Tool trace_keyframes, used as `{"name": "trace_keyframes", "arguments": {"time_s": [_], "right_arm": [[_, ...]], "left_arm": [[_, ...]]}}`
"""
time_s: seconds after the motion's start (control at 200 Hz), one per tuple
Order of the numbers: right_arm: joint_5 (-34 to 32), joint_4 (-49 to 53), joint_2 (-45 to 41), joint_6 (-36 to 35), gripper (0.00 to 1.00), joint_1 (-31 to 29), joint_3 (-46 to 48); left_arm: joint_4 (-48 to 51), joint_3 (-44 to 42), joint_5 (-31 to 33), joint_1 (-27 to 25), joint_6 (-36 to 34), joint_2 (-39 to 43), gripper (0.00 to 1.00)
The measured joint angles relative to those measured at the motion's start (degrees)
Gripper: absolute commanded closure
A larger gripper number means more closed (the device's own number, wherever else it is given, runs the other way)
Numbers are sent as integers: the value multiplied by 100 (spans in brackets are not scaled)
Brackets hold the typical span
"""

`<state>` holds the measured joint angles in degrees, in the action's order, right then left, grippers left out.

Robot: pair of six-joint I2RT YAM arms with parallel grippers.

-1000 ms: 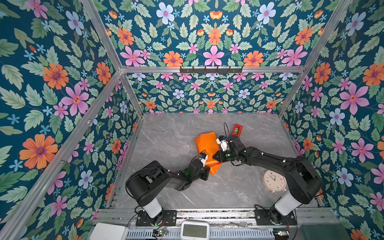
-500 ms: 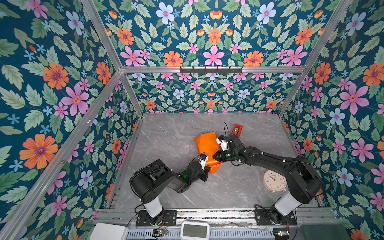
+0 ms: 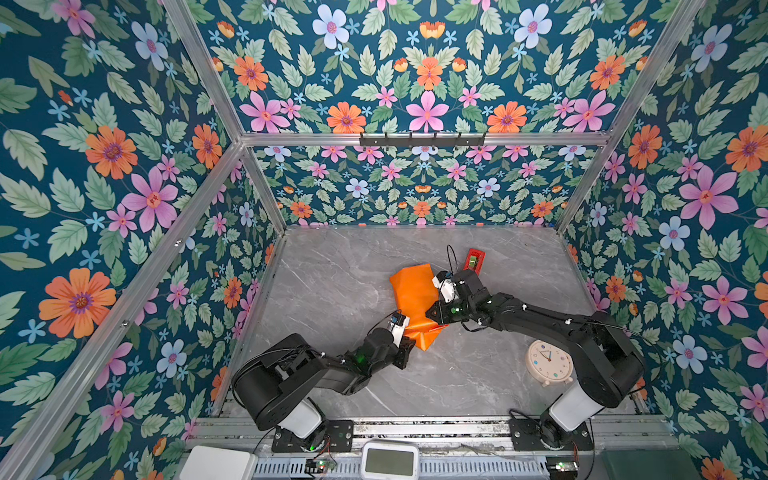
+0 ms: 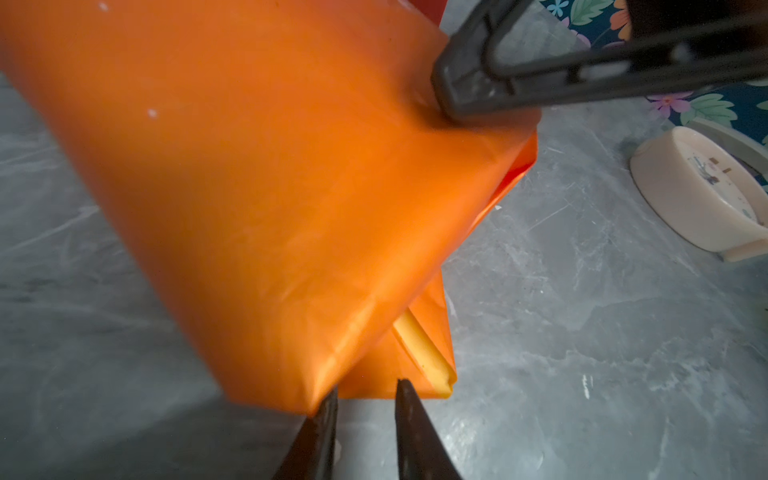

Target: Wrap the gift box in paper

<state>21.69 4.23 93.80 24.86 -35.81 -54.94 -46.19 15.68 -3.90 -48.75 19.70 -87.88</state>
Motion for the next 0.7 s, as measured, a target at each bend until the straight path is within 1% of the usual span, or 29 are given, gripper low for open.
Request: {"name": "trace_keyframes", "arguments": {"time_s": [0.16, 0.345, 0.7], "right_arm": [[42, -46, 109, 2, 80, 4, -4], [101, -205, 127, 2, 81, 0, 7], [76, -229, 103, 2, 81, -4, 24]], "left_arm": [[-4, 114, 85, 0, -15, -225, 82], [13, 365, 243, 0, -247, -363, 85], [68, 343, 396, 0, -516, -535, 85]]}}
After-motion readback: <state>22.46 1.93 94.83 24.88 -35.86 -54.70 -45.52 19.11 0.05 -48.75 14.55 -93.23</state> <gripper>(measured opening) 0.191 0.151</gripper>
